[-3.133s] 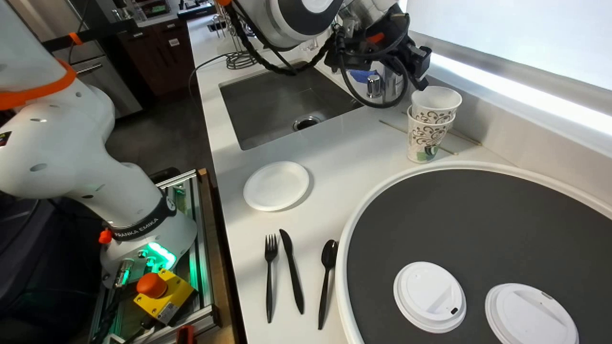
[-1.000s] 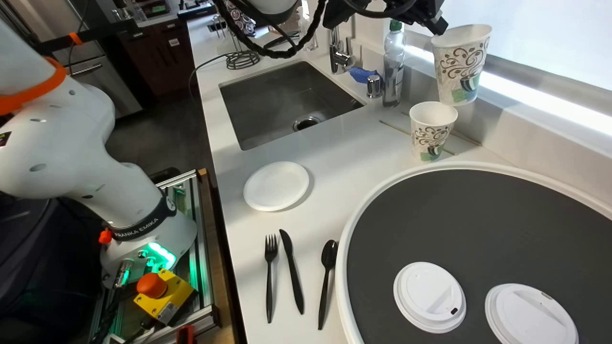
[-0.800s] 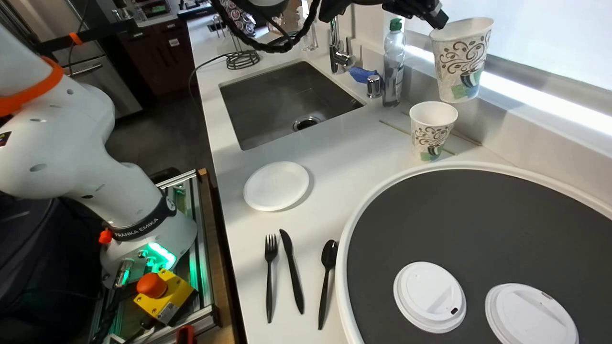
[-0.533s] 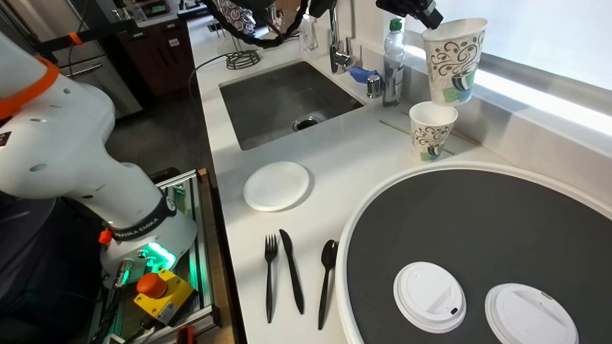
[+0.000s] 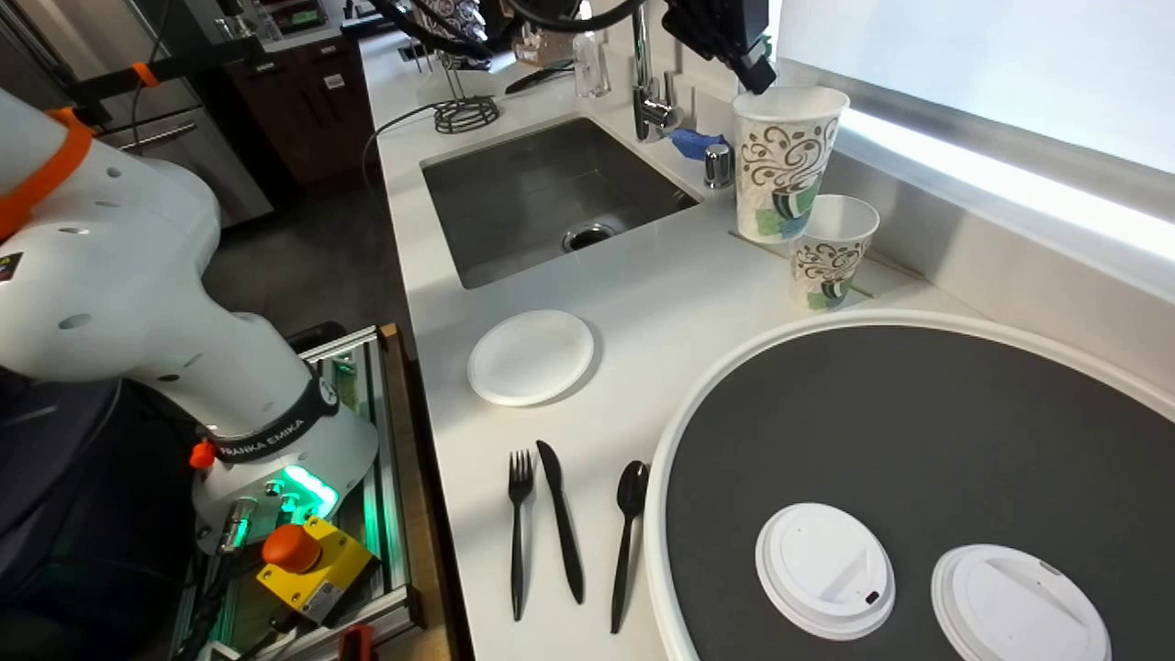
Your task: Unstack the cups
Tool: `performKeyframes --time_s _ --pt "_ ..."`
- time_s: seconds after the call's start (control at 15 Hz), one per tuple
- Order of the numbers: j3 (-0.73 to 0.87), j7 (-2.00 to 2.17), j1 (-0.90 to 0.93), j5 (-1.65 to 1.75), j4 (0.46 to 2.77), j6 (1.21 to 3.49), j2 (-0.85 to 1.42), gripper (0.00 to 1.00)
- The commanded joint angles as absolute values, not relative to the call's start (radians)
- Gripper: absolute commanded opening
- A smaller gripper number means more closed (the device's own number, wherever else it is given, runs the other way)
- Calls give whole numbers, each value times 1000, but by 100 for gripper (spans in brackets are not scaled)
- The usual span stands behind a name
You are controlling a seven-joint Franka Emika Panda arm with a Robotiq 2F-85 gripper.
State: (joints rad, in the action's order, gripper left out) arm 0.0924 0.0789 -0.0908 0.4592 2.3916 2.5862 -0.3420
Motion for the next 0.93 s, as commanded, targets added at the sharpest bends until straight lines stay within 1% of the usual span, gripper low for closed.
performKeyframes --time_s 0.0,0.6,0.87 --pt "87 -13 -81 347 2445 2535 -407 1" --pt "55 -19 -86 295 2564 2589 -442 1" --pt "37 28 -92 284 2621 2662 -444 1"
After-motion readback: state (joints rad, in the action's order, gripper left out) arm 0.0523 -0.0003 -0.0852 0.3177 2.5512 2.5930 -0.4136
